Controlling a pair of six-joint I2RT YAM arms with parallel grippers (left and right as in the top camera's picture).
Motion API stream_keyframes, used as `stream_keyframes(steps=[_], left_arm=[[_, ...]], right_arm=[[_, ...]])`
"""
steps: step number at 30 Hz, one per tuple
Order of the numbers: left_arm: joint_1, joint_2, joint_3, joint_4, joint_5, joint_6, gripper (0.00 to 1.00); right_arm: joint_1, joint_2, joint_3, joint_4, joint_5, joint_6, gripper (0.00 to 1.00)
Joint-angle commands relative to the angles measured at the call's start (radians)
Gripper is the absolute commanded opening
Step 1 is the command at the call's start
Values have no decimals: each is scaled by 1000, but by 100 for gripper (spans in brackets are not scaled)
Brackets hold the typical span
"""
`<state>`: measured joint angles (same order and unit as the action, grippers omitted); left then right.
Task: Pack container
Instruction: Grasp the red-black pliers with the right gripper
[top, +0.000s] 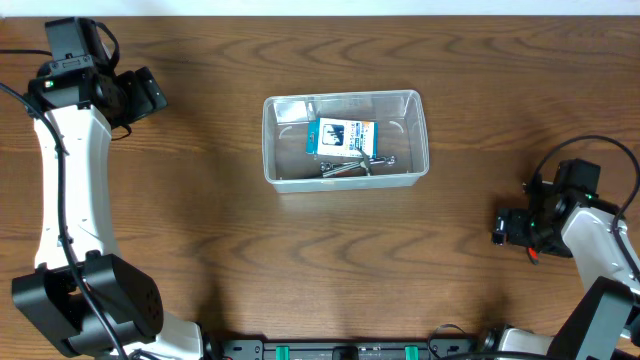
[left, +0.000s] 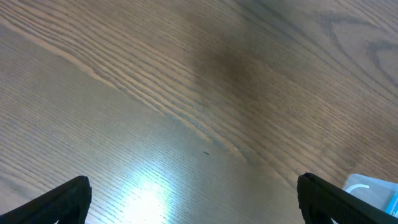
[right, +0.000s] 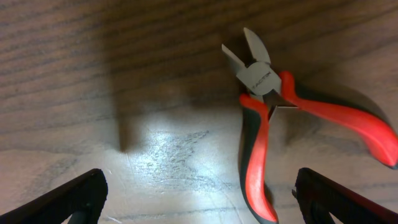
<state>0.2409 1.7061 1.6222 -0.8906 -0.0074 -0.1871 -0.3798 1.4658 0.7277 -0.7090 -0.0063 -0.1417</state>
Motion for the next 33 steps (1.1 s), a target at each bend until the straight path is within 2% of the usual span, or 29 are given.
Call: stream_keyframes(steps=[1, 12, 17, 20, 24, 26, 30, 33], left_arm=[[3, 5, 5, -3, -8, -10, 98], [3, 5, 5, -3, -8, -10, 98], [3, 5, 5, -3, -8, -10, 98], [3, 5, 5, -3, -8, -10, 98], [3, 5, 5, -3, -8, -10, 98], [3, 5, 5, -3, -8, -10, 98], [3, 5, 5, -3, -8, -10, 98], [3, 5, 5, -3, -8, -10, 98]], right_arm=[[-10, -1, -2, 13, 6, 7, 99], [-10, 1, -3, 18, 4, 19, 99], [-10, 37, -5, 0, 92, 70, 94], [-10, 78, -5, 0, 108, 70, 99], [-10, 106, -5, 6, 108, 70, 99], [-10, 108, -5, 12, 107, 70, 92], [-10, 108, -5, 20, 106, 70, 65], [-10, 108, -4, 23, 106, 70, 52]])
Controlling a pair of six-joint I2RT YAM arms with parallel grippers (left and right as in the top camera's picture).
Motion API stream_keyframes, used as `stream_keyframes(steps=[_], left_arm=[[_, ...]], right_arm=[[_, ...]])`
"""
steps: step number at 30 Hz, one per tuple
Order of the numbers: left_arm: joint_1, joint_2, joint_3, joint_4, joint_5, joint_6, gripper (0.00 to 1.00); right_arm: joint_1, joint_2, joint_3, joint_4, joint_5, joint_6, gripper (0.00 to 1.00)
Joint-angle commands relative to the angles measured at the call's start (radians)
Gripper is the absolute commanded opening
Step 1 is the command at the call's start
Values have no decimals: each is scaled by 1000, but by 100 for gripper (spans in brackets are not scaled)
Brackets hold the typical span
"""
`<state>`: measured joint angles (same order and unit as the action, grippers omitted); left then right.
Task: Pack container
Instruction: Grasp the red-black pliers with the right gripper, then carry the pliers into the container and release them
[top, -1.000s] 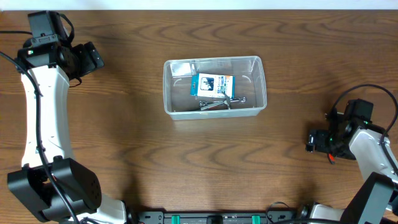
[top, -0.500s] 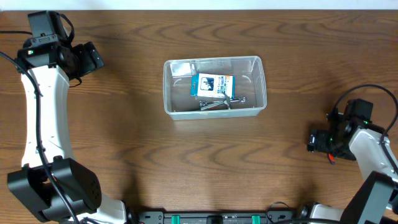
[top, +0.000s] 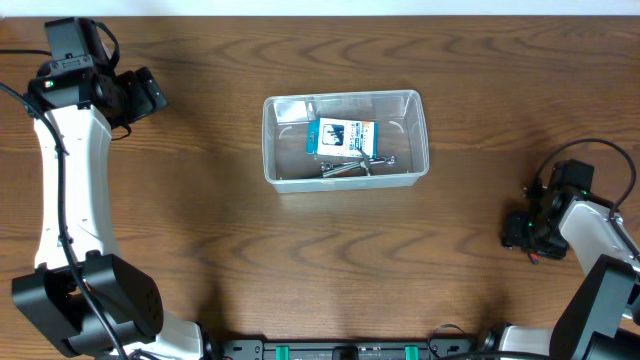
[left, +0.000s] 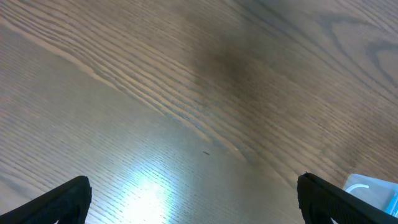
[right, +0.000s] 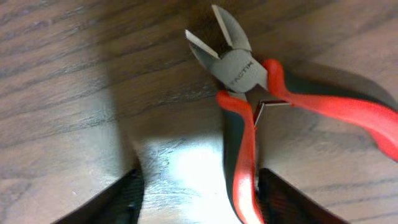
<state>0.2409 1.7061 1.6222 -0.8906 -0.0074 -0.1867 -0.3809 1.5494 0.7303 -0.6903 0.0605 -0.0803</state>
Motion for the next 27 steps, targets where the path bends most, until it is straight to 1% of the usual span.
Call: stream_keyframes(steps=[1, 2, 5, 8, 10, 12, 13, 18, 21, 27], left_arm=[[3, 5, 5, -3, -8, -10, 98], [3, 5, 5, -3, -8, -10, 98], [3, 5, 5, -3, -8, -10, 98], [3, 5, 5, -3, -8, -10, 98], [3, 5, 5, -3, -8, -10, 98], [3, 5, 5, -3, -8, -10, 98], [3, 5, 5, -3, -8, -10, 98], [3, 5, 5, -3, -8, -10, 98], [3, 5, 5, -3, -8, -10, 98], [3, 5, 5, -3, -8, -10, 98]], right_arm=[[-9, 24, -7, 5, 40, 9, 48], [-9, 24, -7, 8, 38, 9, 43], [-9, 24, -7, 15, 37, 9, 24], [-9, 24, -7, 21, 37, 9, 17], [-9, 24, -6, 30, 37, 9, 14], [-9, 24, -6, 43, 37, 9, 3], [-9, 24, -5, 48, 37, 9, 1], [-9, 23, 35, 40, 37, 10, 1], [-7, 23, 122, 16, 29, 50, 1], [23, 23, 336, 13, -66, 50, 1]])
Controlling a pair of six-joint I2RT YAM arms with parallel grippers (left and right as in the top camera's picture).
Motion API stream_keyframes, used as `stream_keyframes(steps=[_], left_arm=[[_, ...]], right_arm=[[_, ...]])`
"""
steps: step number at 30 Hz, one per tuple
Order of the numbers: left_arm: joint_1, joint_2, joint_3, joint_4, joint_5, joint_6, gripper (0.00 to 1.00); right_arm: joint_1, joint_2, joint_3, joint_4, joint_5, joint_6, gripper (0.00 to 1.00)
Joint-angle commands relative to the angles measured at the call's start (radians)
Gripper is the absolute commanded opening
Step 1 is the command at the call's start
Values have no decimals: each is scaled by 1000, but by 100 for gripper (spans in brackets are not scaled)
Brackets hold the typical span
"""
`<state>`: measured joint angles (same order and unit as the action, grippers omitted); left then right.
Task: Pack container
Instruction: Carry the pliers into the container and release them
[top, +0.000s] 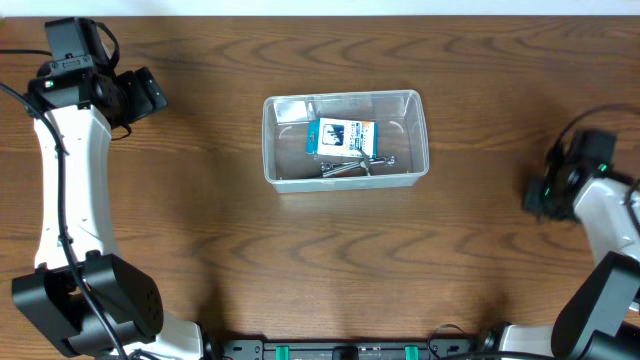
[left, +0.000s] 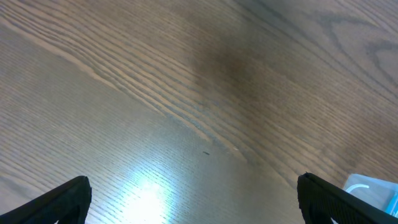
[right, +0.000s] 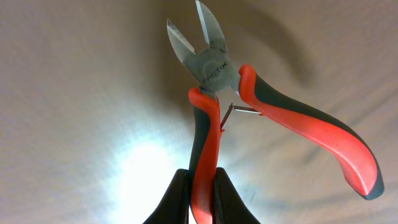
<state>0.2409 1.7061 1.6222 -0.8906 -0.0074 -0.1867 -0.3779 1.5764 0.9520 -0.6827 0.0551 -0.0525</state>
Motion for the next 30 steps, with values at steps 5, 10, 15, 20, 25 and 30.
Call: stream_keyframes(steps=[5, 10, 15, 20, 25, 30], left_arm=[[3, 5, 5, -3, -8, -10, 98], [3, 5, 5, -3, -8, -10, 98], [3, 5, 5, -3, -8, -10, 98], [3, 5, 5, -3, -8, -10, 98], [3, 5, 5, -3, -8, -10, 98], [3, 5, 5, -3, -8, -10, 98]], right_arm=[[88, -4, 320, 31, -227, 22, 1], [207, -4, 481, 60, -273, 21, 1], [367, -4, 584, 91, -273, -47, 1], [541, 0, 602, 130, -271, -230, 1], [673, 47, 602, 100, -269, -489, 1], [739, 146, 602, 84, -269, -578, 1]])
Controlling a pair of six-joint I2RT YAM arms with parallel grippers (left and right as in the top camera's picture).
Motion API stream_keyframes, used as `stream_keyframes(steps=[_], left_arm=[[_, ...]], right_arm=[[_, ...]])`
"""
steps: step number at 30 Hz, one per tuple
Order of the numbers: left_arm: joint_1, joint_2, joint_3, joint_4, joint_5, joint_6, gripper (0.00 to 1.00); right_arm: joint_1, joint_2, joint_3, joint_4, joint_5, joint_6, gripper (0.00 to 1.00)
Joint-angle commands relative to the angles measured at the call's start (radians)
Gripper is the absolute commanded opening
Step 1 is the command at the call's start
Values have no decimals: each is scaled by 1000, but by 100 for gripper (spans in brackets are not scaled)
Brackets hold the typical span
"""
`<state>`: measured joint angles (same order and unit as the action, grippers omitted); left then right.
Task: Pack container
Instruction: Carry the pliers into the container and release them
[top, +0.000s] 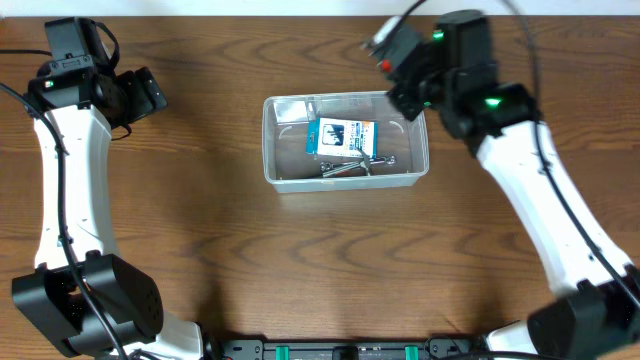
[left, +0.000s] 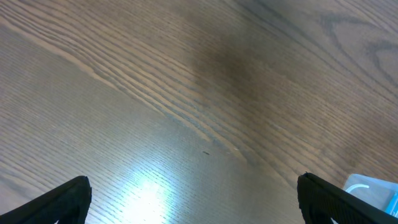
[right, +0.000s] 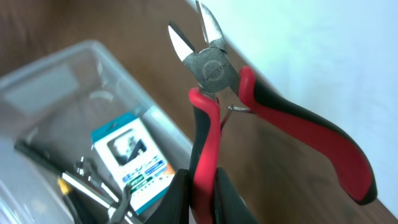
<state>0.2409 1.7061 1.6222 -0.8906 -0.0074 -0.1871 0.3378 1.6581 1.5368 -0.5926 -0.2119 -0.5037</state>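
Observation:
Red-and-grey cutting pliers (right: 214, 68) hang in the air with my right gripper (right: 202, 186) shut on one red handle. In the overhead view the right gripper (top: 397, 62) is over the far right corner of the clear plastic container (top: 270, 140), and only a red bit of the pliers (top: 386, 64) shows. Inside the container (right: 62, 81) lie a blue card pack (top: 343, 137) and metal bolts (top: 345, 167). My left gripper (left: 196, 202) stands open over bare wood at the far left, well away from the container.
The container sits in the middle of the wooden table (top: 300, 250). The table's far edge meets a white surface (right: 311, 37) just behind the container. One container corner (left: 373, 190) shows at the lower right of the left wrist view.
My right gripper, still shut on the pliers' handle, has moved from the right side of the table to above the container's far right corner. The left arm has not moved.
The pliers lay on the table at the right with my right gripper open above them. Then the fingers stood either side of one handle. Then they were shut on it, with the pliers off the table. Now the pliers hang over the container.

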Motion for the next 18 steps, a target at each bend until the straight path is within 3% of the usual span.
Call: stream_keyframes(steps=[1, 10, 18], left_arm=[[3, 5, 5, -3, -8, -10, 98], [3, 5, 5, -3, -8, -10, 98], [3, 5, 5, -3, -8, -10, 98]], right_arm=[[30, 86, 17, -7, -2, -128, 1], [46, 278, 17, -47, -3, -178, 1], [79, 324, 17, -92, -6, -179, 1]])
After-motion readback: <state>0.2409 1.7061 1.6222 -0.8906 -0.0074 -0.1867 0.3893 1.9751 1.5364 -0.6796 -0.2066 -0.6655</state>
